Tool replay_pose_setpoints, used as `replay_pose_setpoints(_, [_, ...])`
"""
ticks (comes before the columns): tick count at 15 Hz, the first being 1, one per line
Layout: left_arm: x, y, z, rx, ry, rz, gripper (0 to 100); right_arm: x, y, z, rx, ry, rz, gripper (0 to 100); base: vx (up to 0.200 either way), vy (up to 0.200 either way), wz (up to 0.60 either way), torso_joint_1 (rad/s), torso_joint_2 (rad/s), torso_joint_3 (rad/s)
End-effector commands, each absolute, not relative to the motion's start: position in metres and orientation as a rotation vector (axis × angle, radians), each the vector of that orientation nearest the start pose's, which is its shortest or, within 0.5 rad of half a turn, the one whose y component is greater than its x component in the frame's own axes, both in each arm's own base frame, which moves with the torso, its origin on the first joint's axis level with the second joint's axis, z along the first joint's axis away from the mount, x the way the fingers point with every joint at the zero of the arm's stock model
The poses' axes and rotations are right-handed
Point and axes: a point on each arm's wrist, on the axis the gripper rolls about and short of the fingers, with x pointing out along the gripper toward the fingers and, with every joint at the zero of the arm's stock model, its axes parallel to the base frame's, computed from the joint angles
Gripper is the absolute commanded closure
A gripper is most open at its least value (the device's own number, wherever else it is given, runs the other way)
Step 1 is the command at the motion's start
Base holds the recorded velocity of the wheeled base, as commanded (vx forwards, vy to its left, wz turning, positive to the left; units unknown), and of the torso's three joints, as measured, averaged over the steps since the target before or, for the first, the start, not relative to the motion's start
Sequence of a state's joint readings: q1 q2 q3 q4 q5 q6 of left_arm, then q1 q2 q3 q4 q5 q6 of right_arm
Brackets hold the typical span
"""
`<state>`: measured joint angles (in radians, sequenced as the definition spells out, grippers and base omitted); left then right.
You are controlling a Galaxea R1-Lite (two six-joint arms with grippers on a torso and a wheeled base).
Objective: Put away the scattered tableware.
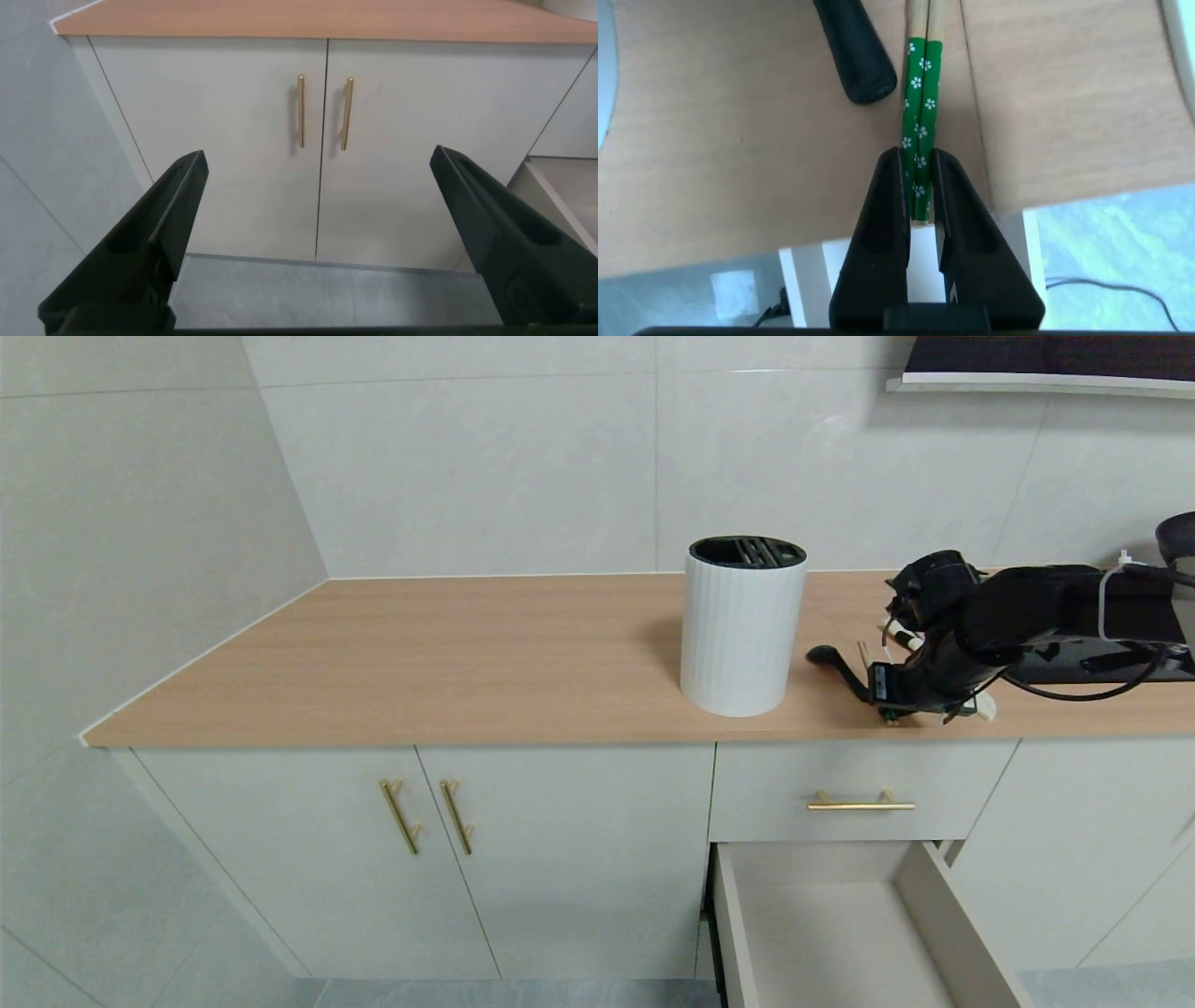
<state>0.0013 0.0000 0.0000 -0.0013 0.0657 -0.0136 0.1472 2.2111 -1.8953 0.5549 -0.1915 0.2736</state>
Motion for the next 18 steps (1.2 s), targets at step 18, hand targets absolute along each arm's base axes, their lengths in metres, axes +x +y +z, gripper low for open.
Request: replay_pose_setpoints(18, [-0.023,0.001,0.076,-0.014,-0.002,0.067,0,0.156,0.068,0.23,0.05,0.856,0.195,100,0.0,0.0,0.0,0.0,0.0,0.0])
